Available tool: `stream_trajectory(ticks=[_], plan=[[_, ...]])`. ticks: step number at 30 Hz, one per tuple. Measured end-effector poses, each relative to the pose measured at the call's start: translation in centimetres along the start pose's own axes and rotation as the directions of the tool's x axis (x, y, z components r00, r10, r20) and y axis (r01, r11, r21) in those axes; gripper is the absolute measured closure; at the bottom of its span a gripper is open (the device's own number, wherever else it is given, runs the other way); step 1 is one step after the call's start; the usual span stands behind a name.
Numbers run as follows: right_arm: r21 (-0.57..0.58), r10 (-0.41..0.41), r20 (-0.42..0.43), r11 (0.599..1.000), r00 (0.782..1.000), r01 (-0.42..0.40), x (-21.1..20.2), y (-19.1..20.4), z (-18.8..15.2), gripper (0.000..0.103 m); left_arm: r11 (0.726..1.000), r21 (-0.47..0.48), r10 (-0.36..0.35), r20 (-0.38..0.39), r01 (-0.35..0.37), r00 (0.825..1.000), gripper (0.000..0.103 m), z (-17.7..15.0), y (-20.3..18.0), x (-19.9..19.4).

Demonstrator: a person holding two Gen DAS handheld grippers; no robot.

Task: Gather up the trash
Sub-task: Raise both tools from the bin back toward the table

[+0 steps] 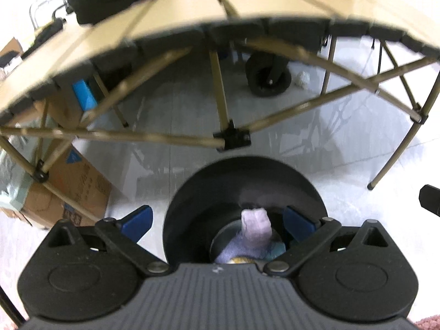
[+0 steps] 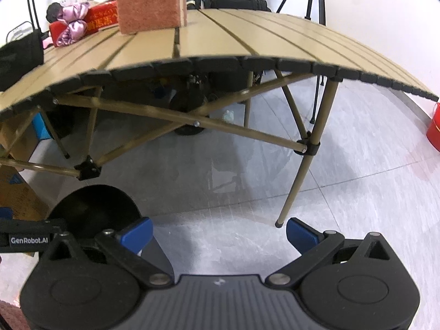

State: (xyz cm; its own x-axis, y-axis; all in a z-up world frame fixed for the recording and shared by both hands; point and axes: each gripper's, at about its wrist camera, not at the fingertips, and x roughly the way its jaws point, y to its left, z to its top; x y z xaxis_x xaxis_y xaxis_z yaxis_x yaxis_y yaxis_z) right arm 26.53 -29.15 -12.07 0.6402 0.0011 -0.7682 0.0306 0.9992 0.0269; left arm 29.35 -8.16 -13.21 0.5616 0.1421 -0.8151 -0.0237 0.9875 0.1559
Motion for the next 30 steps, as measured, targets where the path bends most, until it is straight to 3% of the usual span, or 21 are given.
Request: stream_trajectory(ticks=[7, 12, 16, 22, 30], plan=[[-0.004, 0.052, 0.082, 0.999, 0.995, -0.052, -3.0, 0.4, 0.7, 0.0, 1.0, 0.006, -0.004, 0.157, 0.003, 0.988, 0.0, 0.2, 1.2, -3.2], [-0.002, 0.11, 0.159, 0.994, 0.981, -0.111, -5.6, 0.8, 1.4, 0.0, 1.0, 0.022, -0.02, 0.286, 0.014, 0.958, 0.0, -0.3, 2.2, -6.2], [0.008, 0.163, 0.236, 0.986, 0.958, -0.169, -7.5, 1.1, 2.2, 0.0, 1.0, 0.011, -0.011, 0.358, 0.007, 0.934, 0.0, -0.1, 3.1, -7.9], [0.041, 0.195, 0.316, 0.975, 0.928, -0.219, -8.2, 1.7, 3.7, 0.0, 0.999, -0.051, 0.016, 0.408, 0.005, 0.913, 0.0, 1.6, 4.9, -9.1], [0.049, 0.219, 0.453, 0.962, 0.864, -0.269, -8.3, 2.9, 5.7, 0.0, 0.991, -0.134, 0.074, 0.483, -0.01, 0.872, 0.0, 5.4, 7.8, -9.8]])
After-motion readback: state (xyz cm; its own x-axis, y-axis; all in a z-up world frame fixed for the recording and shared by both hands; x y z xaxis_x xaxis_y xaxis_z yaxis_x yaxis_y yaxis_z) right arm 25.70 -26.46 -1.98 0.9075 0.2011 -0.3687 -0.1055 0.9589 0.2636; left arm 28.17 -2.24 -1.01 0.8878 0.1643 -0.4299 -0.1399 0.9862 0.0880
